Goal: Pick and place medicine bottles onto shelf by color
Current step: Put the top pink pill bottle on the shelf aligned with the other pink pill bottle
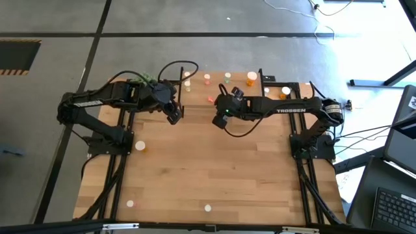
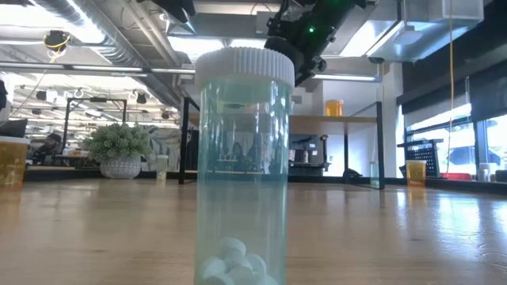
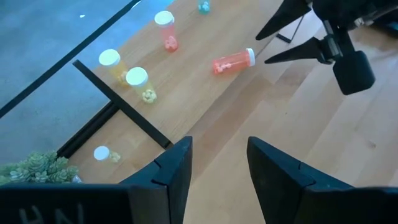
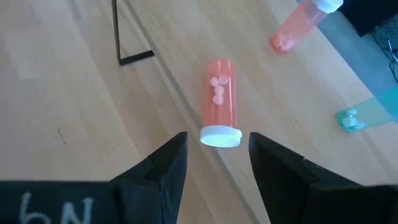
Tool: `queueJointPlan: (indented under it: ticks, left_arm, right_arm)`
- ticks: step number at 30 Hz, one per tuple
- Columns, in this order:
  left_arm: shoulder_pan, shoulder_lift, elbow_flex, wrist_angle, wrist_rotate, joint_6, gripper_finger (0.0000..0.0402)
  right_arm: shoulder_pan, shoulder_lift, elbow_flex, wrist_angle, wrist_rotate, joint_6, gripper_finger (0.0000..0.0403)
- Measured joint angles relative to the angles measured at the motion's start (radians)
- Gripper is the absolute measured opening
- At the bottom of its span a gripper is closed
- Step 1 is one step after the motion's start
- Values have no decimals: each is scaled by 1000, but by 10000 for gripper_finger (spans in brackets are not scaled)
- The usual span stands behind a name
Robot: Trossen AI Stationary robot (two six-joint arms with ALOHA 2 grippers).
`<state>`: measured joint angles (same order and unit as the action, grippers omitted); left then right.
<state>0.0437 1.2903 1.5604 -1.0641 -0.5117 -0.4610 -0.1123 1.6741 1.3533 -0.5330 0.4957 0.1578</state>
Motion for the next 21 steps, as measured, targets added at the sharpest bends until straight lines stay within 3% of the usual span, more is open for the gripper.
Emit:
queueJointPlan:
  ticks: [18,21]
  left_arm:
    - [0,0,0,0,0,3,149]
    - [0,0,0,0,0,3,149]
  right_arm:
    - [-27,0,-1,0,-47,25,174]
    - [-46,0,-2,0,-109,35,174]
